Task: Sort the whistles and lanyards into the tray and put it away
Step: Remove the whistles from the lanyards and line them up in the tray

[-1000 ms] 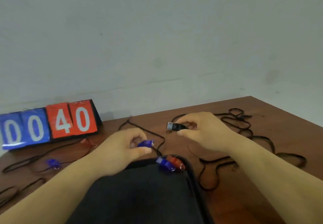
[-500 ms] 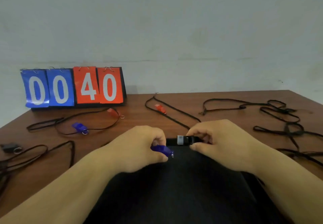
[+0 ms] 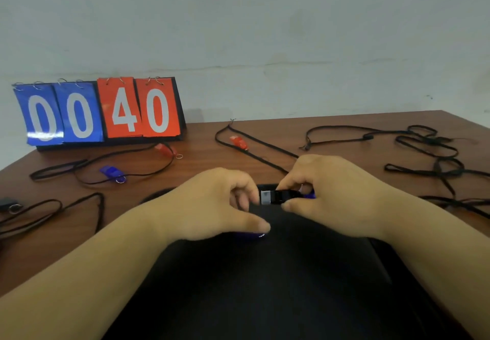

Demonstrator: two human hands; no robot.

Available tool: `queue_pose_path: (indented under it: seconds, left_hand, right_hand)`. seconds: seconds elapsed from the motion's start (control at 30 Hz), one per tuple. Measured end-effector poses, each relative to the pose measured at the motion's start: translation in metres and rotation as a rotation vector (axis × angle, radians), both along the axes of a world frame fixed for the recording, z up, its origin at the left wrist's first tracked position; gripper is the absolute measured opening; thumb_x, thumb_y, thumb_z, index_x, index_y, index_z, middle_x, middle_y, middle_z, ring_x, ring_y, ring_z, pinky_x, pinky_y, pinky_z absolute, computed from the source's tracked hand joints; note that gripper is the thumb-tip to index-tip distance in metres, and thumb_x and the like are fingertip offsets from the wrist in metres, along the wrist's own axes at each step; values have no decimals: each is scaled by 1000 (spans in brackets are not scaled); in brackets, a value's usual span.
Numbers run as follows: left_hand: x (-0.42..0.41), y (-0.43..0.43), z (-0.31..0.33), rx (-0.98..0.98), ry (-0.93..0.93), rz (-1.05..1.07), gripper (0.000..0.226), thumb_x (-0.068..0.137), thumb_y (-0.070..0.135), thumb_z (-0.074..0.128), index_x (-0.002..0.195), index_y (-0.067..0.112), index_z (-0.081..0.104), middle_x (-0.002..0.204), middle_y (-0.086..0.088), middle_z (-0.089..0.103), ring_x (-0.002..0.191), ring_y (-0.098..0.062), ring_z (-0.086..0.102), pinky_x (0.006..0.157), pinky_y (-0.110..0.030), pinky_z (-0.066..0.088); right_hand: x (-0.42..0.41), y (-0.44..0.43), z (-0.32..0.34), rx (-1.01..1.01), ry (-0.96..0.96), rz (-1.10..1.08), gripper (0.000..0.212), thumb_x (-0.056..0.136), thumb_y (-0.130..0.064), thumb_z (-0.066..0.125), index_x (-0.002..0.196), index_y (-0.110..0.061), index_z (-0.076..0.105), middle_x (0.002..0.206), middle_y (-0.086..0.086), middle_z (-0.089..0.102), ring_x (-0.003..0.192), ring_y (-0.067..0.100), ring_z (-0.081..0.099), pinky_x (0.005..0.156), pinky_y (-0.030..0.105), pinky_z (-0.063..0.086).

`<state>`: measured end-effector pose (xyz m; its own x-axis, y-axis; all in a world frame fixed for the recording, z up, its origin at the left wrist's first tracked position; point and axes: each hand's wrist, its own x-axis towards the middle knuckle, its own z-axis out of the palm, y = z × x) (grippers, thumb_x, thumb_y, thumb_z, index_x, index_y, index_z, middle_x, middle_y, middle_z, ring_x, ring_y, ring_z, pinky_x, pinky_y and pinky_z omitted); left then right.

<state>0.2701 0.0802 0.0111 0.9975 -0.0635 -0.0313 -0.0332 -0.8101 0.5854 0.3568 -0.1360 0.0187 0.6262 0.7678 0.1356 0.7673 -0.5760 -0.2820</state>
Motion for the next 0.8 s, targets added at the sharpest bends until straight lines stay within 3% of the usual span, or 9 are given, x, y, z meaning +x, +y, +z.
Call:
queue_pose_path:
  seconds: [0.17, 0.37, 0.7, 0.8]
  left_hand:
    - [5, -9, -8, -53, -184, 54, 25, 83, 31, 83, 97, 42, 65, 91, 16, 68, 80, 2, 66, 68, -14, 48]
    - [12, -12, -16, 11, -157, 40, 19, 89, 30, 78, 101, 43, 71, 91, 16, 71, 83, 4, 65, 73, -11, 50]
    - [18, -21, -21, 68, -173, 26, 13, 90, 31, 77, 87, 39, 67, 85, 15, 72, 77, 4, 64, 67, -10, 48]
    - [17, -20, -20, 79, -171, 24, 6, 93, 34, 72, 90, 38, 70, 87, 16, 71, 81, 4, 64, 71, -11, 49]
  right_hand:
    - [-1, 1, -1, 45, 87, -35, 19, 87, -45, 74, 106, -41, 75, 91, -17, 62, 82, -1, 58, 75, 19, 48]
    - [-1, 2, 0, 20, 133, -107, 24, 78, -48, 82, 98, -38, 73, 87, -17, 66, 76, -1, 62, 66, 15, 45]
    - [1, 1, 1, -93, 135, -107, 29, 78, -55, 78, 101, -39, 71, 92, -18, 63, 86, 2, 60, 81, 27, 55]
    - [4, 0, 0, -102, 92, -103, 28, 78, -56, 78, 100, -39, 70, 100, -20, 59, 96, 3, 57, 89, 31, 53]
